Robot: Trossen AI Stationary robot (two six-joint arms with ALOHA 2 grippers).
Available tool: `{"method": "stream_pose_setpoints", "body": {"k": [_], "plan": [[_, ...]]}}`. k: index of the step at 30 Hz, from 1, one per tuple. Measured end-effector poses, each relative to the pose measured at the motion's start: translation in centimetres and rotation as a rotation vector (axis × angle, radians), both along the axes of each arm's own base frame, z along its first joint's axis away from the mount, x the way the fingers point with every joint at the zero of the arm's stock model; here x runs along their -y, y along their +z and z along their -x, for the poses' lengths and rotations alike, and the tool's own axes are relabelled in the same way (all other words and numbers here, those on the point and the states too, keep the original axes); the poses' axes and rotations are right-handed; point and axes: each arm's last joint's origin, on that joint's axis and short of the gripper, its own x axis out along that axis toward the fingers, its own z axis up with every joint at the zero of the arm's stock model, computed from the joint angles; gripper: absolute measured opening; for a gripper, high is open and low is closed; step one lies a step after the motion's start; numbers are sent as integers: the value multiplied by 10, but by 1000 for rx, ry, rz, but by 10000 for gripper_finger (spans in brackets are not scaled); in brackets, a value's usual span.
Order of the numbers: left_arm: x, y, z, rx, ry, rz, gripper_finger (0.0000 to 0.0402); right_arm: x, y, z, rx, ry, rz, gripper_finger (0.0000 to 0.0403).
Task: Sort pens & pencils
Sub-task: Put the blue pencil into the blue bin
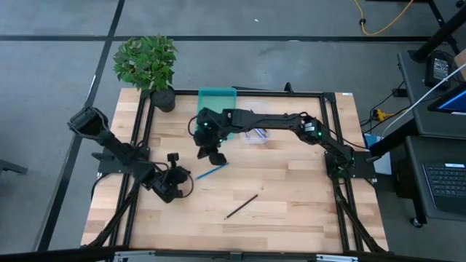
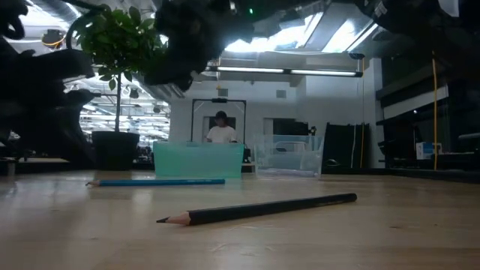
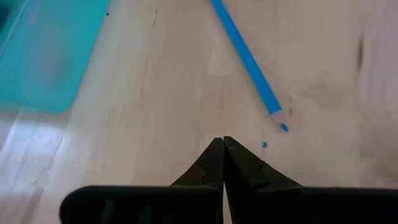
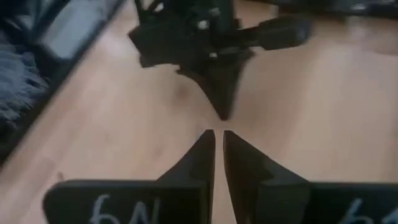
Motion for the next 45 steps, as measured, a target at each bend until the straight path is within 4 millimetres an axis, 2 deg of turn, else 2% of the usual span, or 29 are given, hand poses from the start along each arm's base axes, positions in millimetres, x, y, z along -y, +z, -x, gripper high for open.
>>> {"method": "stream_pose_setpoints", "body": {"k": [3, 6, 10, 12, 15, 18, 23, 27, 31, 35, 40, 45], "plan": [[4, 0, 3, 4, -27, -9, 0, 3, -12, 1, 48, -56, -8, 36], [8, 2, 6, 12, -49, -14, 0, 6, -11, 15, 104, -139, 31, 36], [9, 6, 7, 43, -53, -35, 0, 1, -1, 50, 294, -186, 48, 36], [8, 9, 7, 61, -52, -44, 0, -4, -4, 70, 385, -237, 64, 36], [5, 14, 4, 74, -43, 5, 0, -11, -24, 97, 433, -322, 124, 36], [-1, 16, -3, 49, -35, 108, 0, -19, -38, 111, 487, -341, 173, 36], [-15, 19, -21, 48, -22, 300, 0, -27, -57, 121, 434, -314, 179, 36], [-22, 22, -29, 52, -9, 374, 5, -29, -60, 122, 399, -313, 179, 36], [-21, 30, -35, 0, -40, 443, 18, -30, -62, 123, 389, -294, 204, 36], [-18, 34, -34, -50, -50, 440, 14, -30, -62, 123, 390, -283, 221, 36], [-19, 28, -24, -139, -11, 387, 2, -30, -64, 124, 370, -280, 224, 36], [-17, 29, -23, -107, 13, 354, 1, -30, -64, 124, 370, -280, 224, 36]]}}
